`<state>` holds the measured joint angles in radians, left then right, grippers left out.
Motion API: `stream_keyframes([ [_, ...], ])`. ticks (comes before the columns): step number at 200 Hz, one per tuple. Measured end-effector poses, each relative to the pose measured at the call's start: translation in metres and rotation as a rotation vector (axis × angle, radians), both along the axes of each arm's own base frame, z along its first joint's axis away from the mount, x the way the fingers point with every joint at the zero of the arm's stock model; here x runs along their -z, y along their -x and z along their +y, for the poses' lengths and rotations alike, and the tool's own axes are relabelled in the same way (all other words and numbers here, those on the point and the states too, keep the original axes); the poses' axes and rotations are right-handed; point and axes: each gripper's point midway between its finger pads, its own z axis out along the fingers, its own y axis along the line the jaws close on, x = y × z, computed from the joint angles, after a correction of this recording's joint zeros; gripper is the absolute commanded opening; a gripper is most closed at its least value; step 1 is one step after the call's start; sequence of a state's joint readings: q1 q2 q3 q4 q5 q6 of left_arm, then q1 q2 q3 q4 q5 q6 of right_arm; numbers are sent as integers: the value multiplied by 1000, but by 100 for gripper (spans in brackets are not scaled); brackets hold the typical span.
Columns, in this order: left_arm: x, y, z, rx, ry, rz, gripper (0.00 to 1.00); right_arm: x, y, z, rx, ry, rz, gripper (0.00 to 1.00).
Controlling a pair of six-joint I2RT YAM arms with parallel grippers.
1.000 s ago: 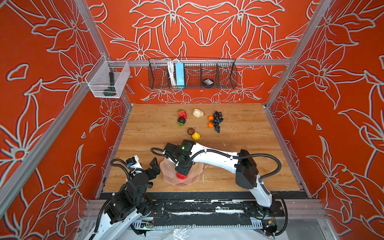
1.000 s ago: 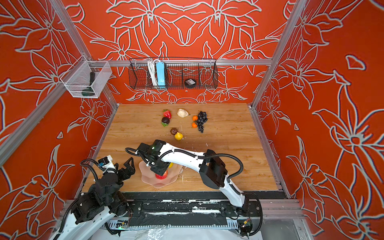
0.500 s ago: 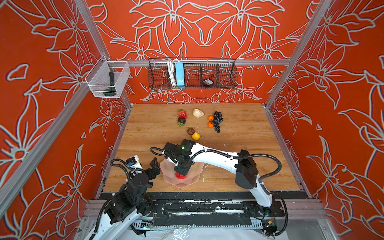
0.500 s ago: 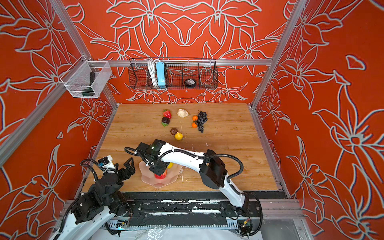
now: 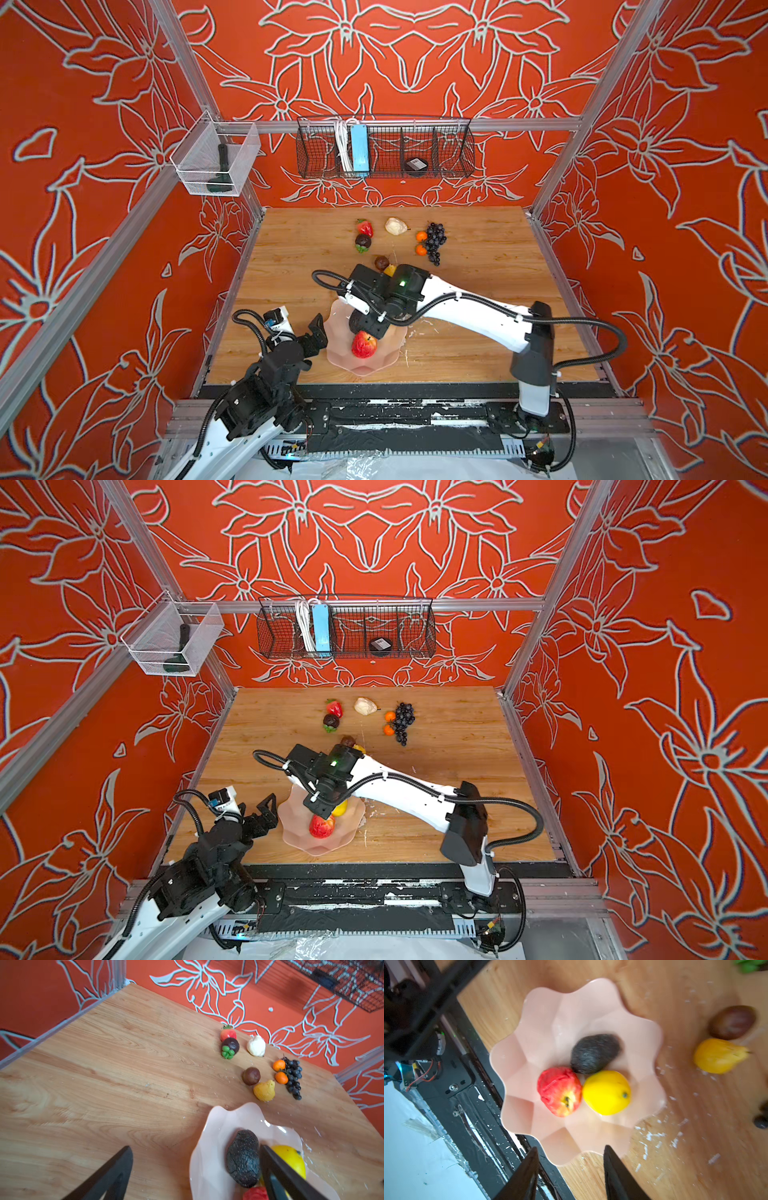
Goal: Place and organize the fake fruits in the fruit bowl
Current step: 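Move the right gripper back to the fruit pile above the white pear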
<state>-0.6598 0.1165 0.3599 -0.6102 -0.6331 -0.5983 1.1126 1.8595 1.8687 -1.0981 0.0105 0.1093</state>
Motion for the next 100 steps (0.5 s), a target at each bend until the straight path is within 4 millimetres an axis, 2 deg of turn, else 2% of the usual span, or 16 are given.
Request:
stream_keyframes([
  [36,5,-8,-17,63,-19,36,95,-27,-53,-67,202,-114,-117,56],
  [64,12,-13,-29,106,-28,77,95,-35,-93,-118,403,-207,-186,57],
  [77,16,-15,-36,130,-31,105,95,-33,-107,-134,475,-239,-202,57],
  [100,17,-19,-48,175,-44,154,95,-26,-131,-148,568,-282,-208,57],
])
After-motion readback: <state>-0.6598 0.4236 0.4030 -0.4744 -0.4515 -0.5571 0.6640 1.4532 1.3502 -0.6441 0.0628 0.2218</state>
